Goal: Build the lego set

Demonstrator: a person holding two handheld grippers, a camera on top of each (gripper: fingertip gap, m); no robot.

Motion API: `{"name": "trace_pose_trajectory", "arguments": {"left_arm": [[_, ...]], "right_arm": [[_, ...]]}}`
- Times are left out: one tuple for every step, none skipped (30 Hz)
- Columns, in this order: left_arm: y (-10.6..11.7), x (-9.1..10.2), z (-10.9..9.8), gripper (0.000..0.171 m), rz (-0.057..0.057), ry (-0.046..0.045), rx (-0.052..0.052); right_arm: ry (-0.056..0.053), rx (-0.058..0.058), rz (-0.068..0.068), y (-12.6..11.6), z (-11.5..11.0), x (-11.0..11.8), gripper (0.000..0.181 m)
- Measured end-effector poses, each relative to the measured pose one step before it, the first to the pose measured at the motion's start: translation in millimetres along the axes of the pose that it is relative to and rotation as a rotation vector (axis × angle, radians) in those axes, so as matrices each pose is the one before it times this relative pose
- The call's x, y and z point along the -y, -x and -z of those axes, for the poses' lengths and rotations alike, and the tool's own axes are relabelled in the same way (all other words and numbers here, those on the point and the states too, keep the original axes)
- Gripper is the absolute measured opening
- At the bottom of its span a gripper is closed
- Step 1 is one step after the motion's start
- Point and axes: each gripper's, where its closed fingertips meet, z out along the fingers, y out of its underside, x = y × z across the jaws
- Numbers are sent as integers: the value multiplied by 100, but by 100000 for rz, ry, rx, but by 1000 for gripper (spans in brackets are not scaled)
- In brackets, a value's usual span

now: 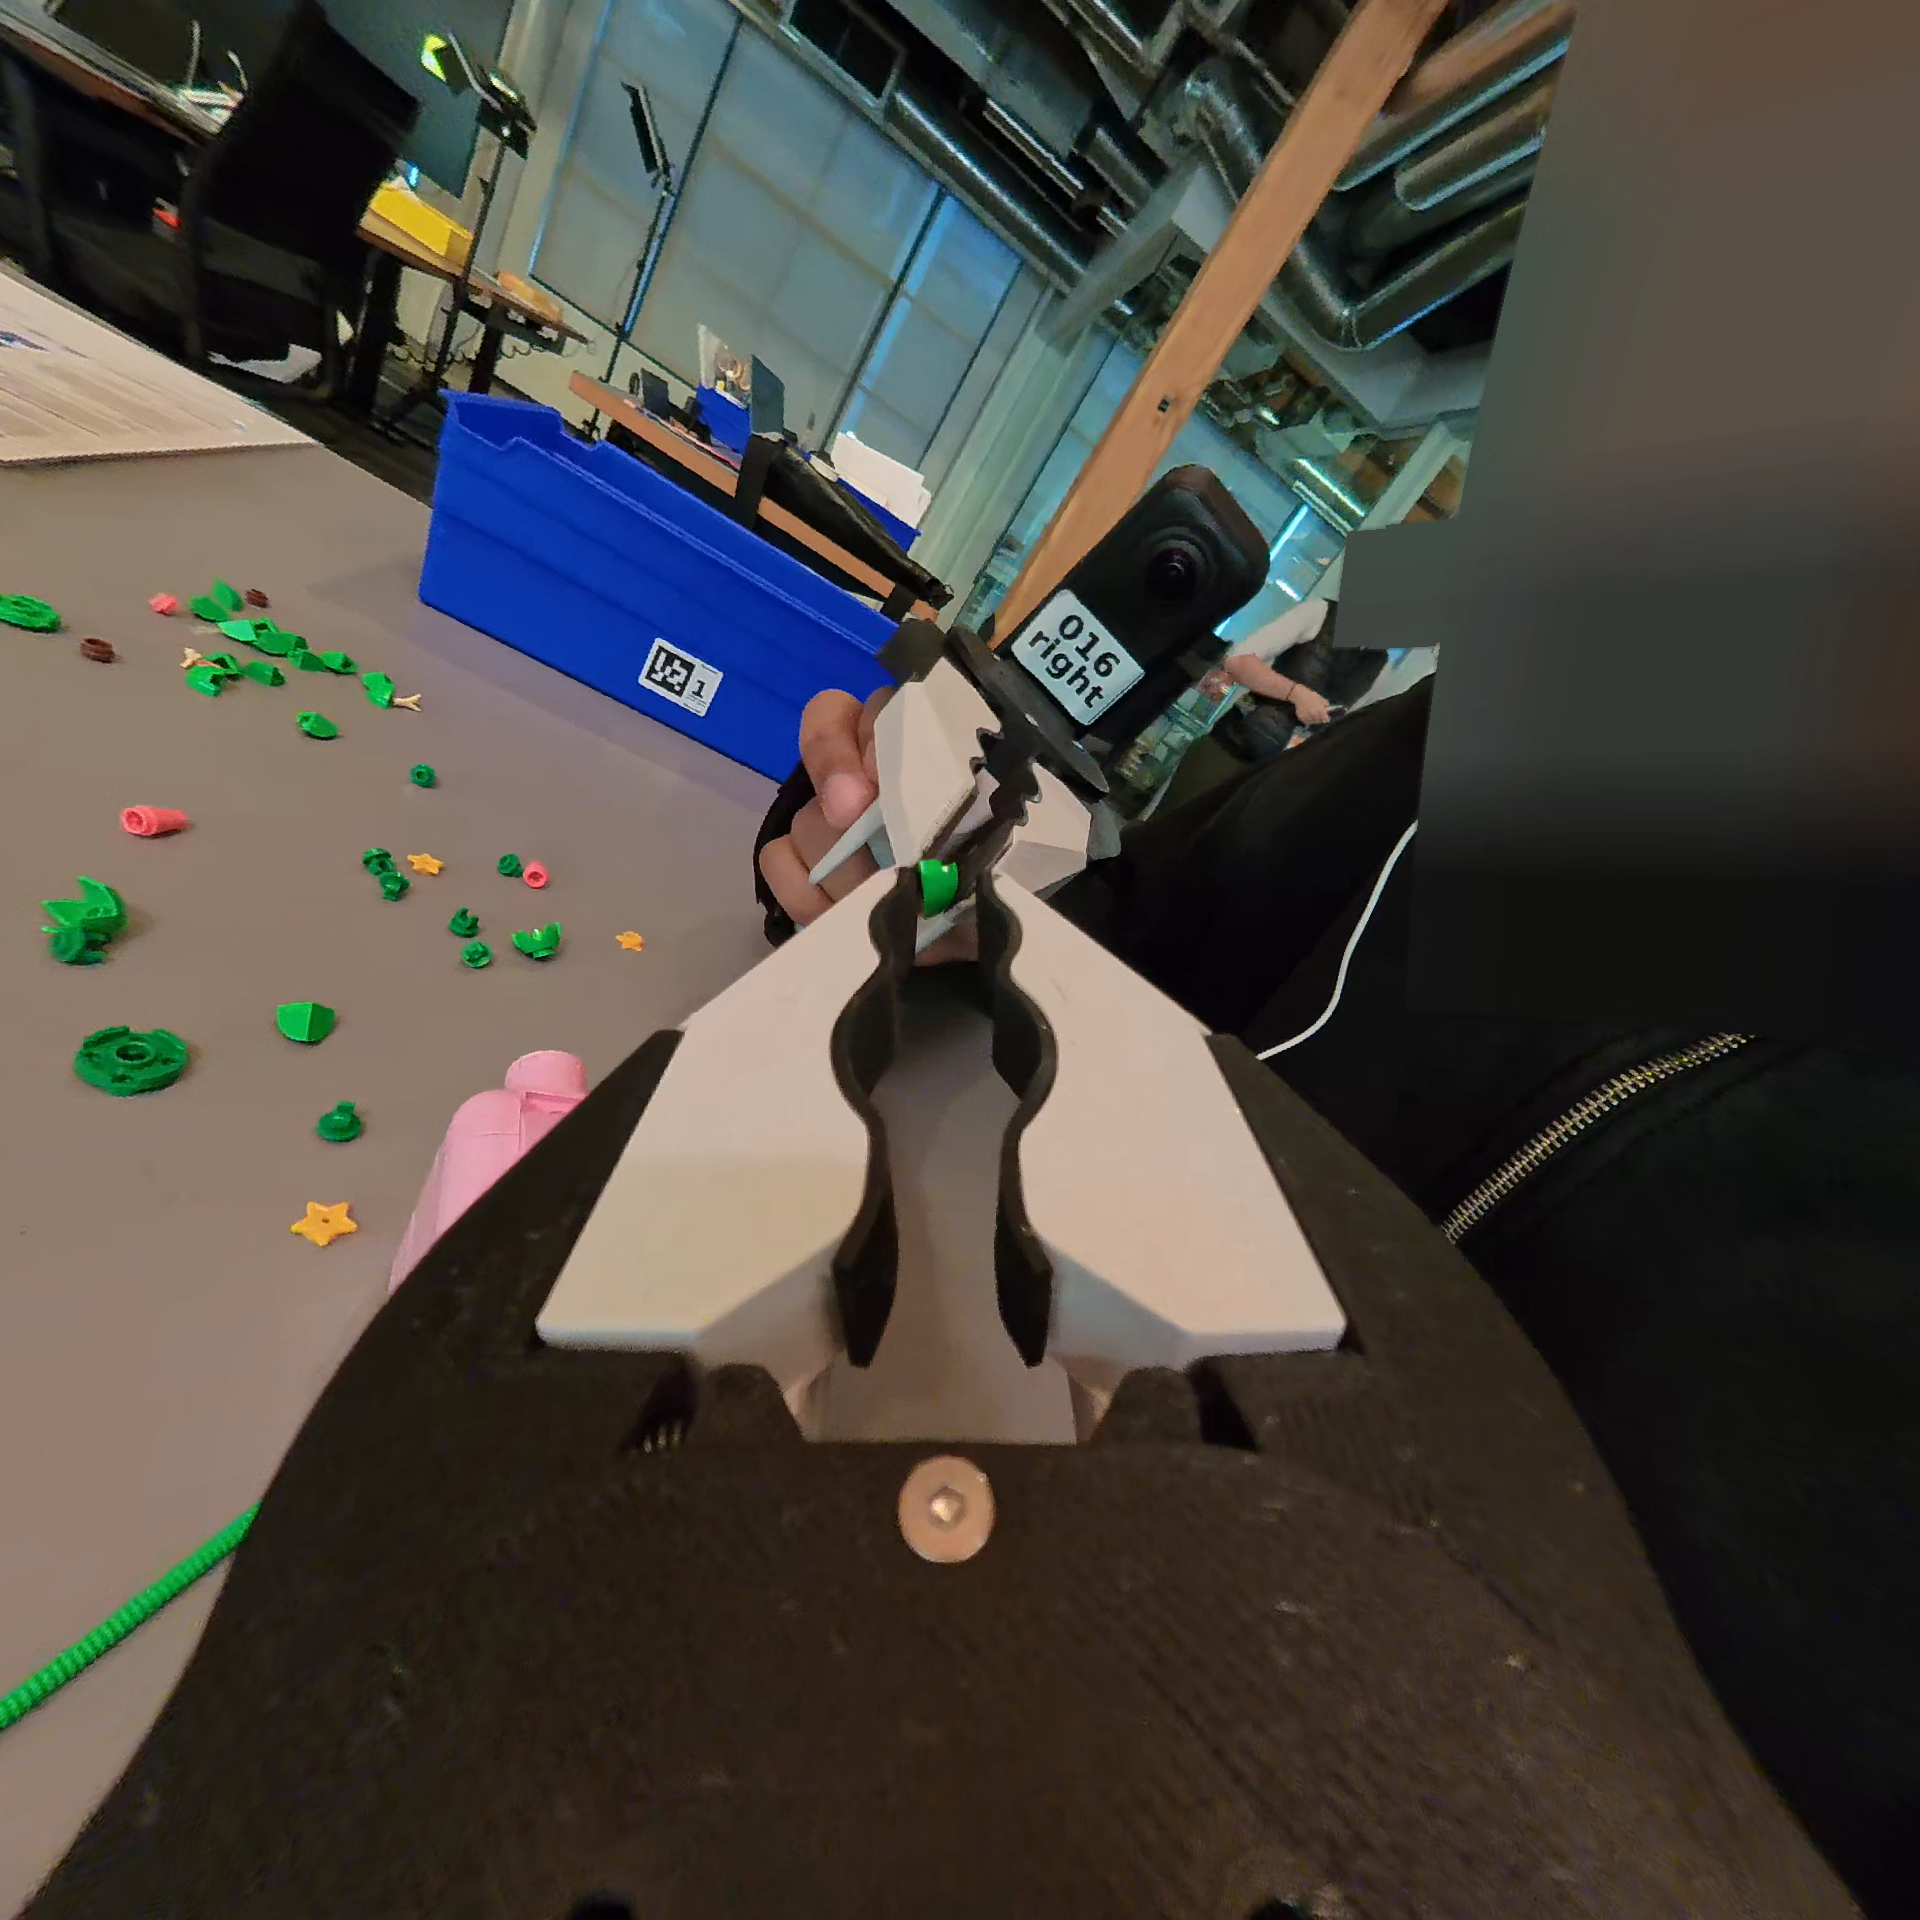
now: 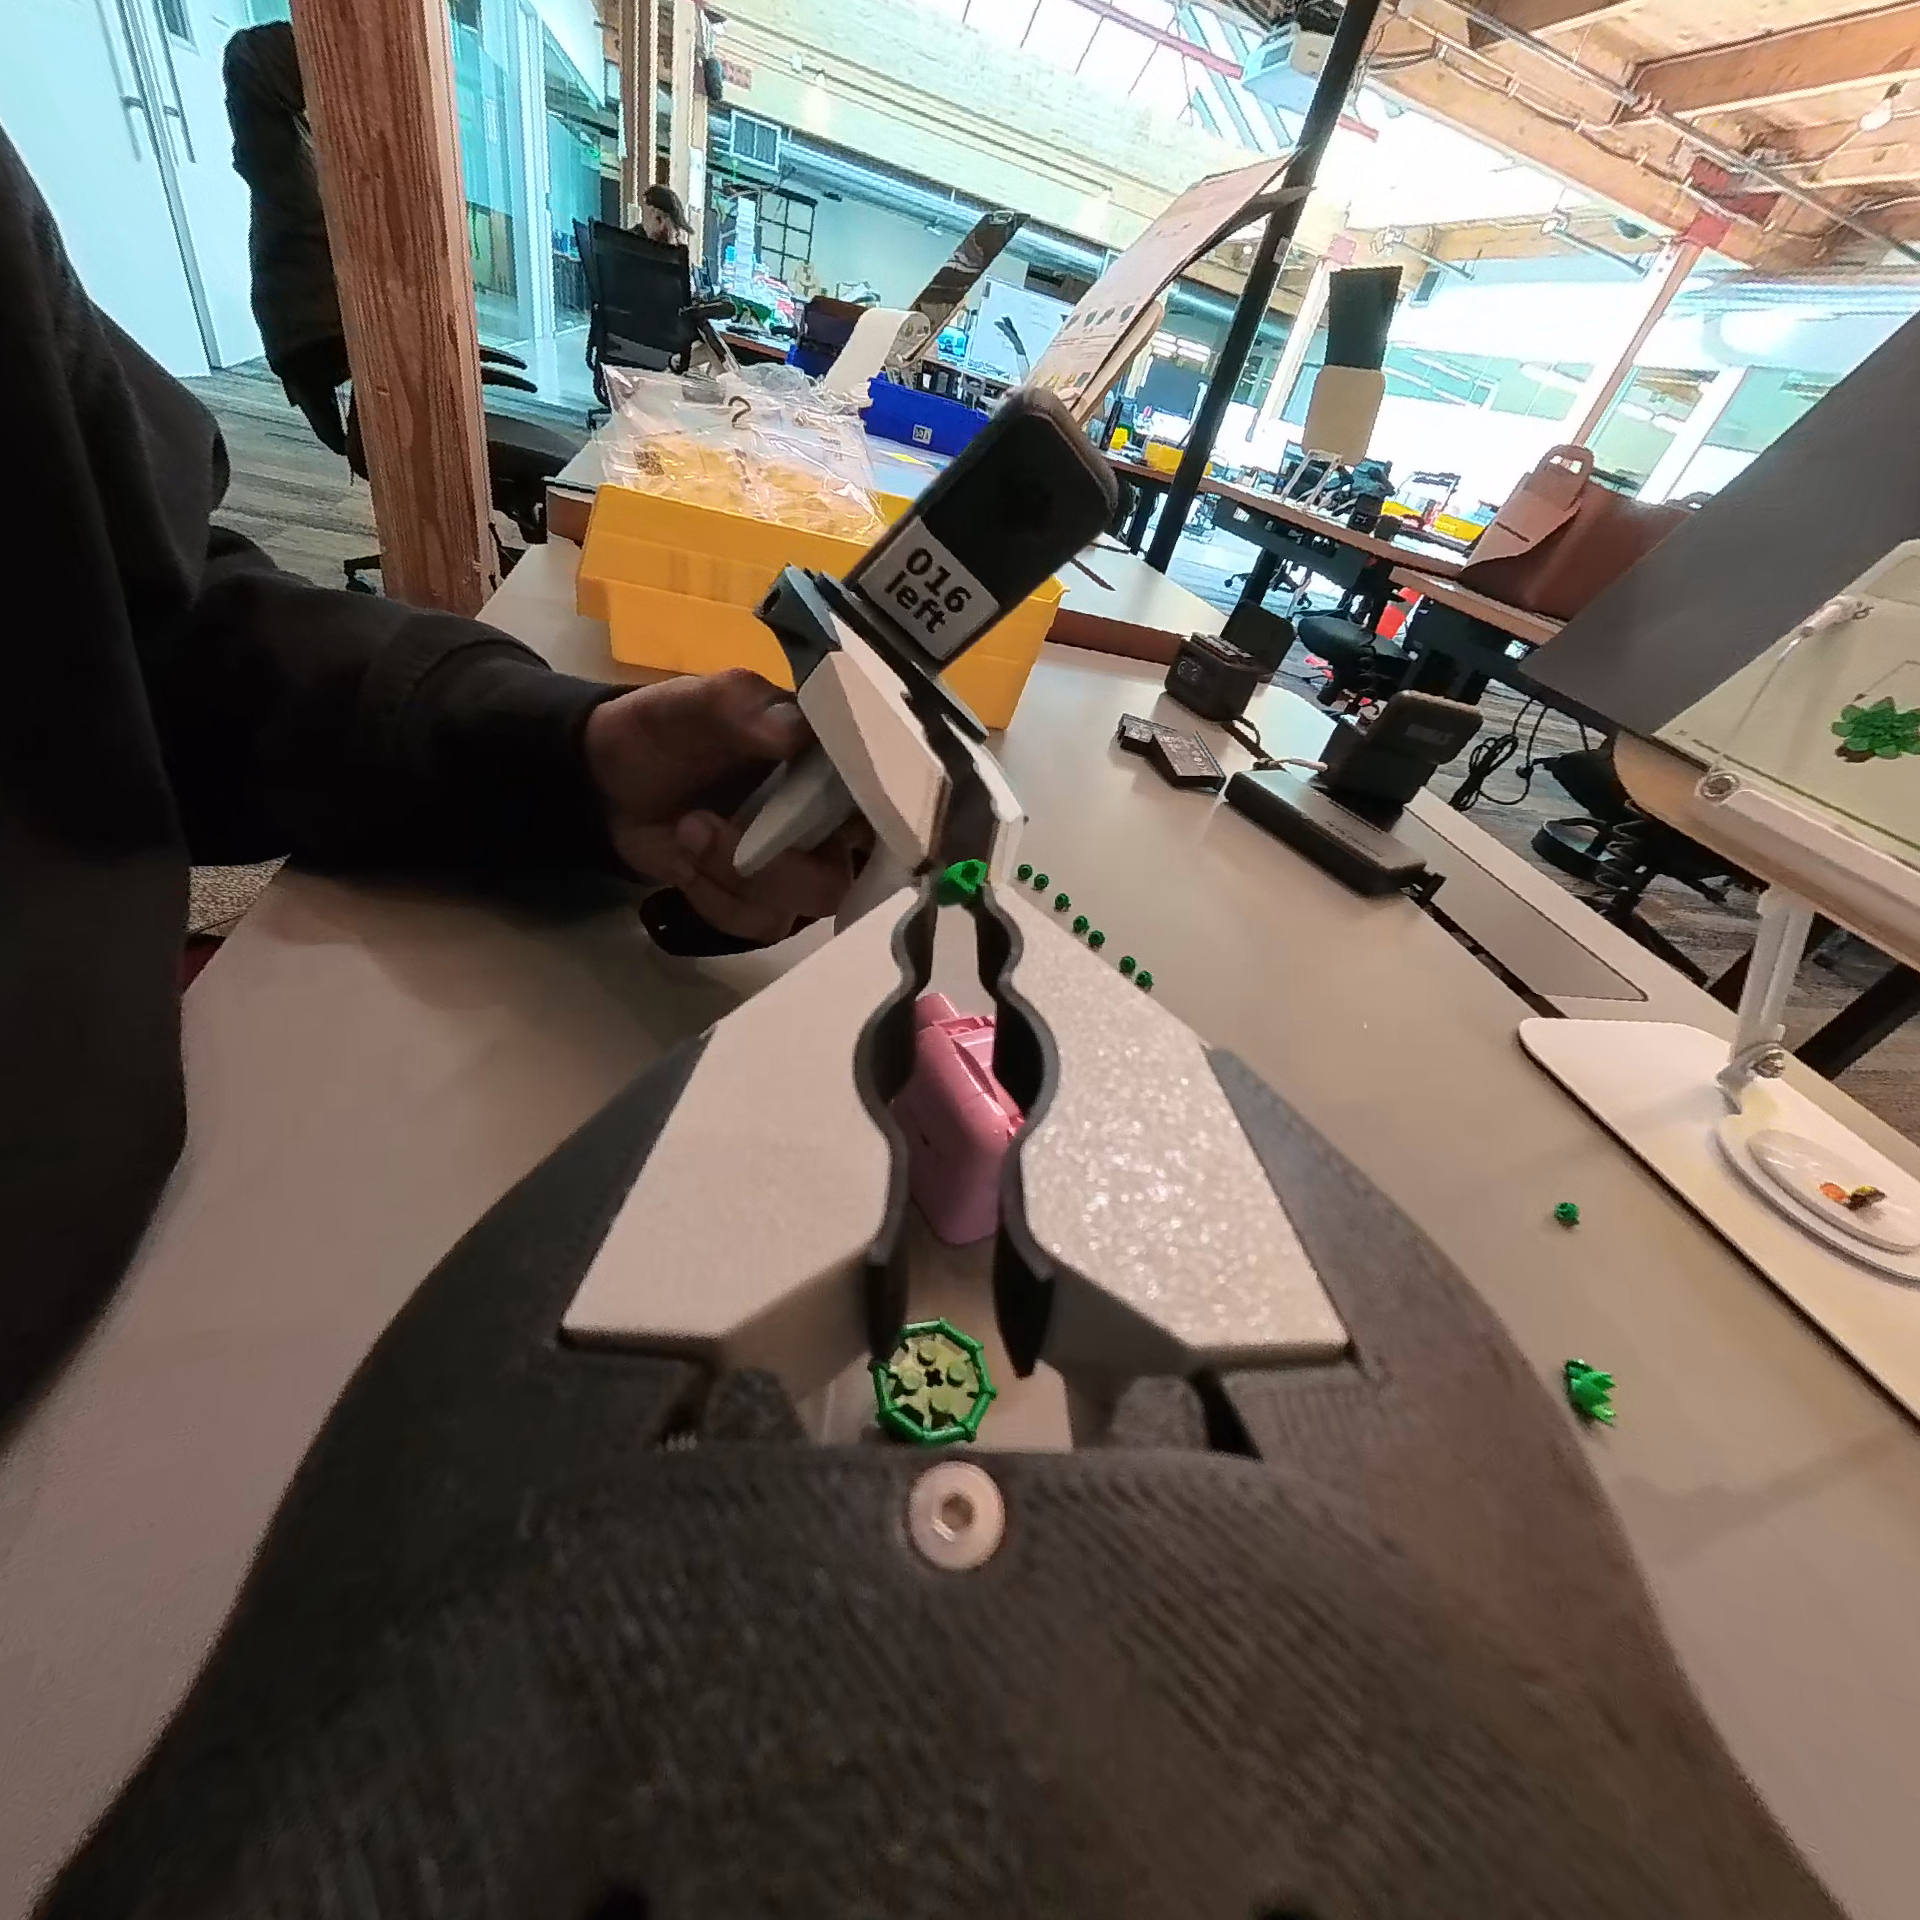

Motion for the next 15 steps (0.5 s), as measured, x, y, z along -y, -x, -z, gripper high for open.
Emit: {"name": "trace_pose_trajectory", "arguments": {"left_arm": [[-31, -42, -8, 8, 468, 113, -519], [-68, -36, -4, 9, 499, 192, -692], [-73, -64, -25, 9, 554, 406, -633], [46, -76, -25, 8, 377, 518, 206], [112, -64, 4, 5, -58, 444, 760], [104, -31, 24, 1, -587, 275, 902], [22, 34, 40, 0, -290, 34, 427], [118, 53, 11, 0, 91, -102, 1003], [353, 10, 5, 0, 267, 22, 2241], [346, -27, 48, 0, -221, 121, 2119], [252, 55, 88, 0, -182, -252, 1441], [153, 196, 146, 0, -55, -1010, 995], [181, 282, 208, 0, -138, -1535, 1107], [113, 278, 256, 0, -328, -1433, 603], [60, 232, 253, 0, -308, -988, 67]], "right_arm": [[4, 102, 171, 16, 16, -8, 5], [175, -5, 130, -13, 4, -35, 3], [269, 94, 197, 10, 26, -56, 0], [-229, 222, 20, 23, 17, 8, 0], [-238, 343, -265, 41, 2, 36, 0], [92, -458, -267, -73, -11, -8, 0], [347, -476, 120, -98, 6, -63, 0], [522, -597, -27, -117, -7, -110, 0], [791, -523, -240, -131, -22, -144, 0], [906, -466, -67, -109, -33, -162, 0], [992, -555, 92, -134, -13, -175, 0], [920, -706, 164, -161, 5, -146, 0], [815, -911, 375, -210, 49, -116, 0], [880, -1117, 362, -290, 85, -90, 0], [766, -1136, 202, -329, 142, -63, 0]]}}
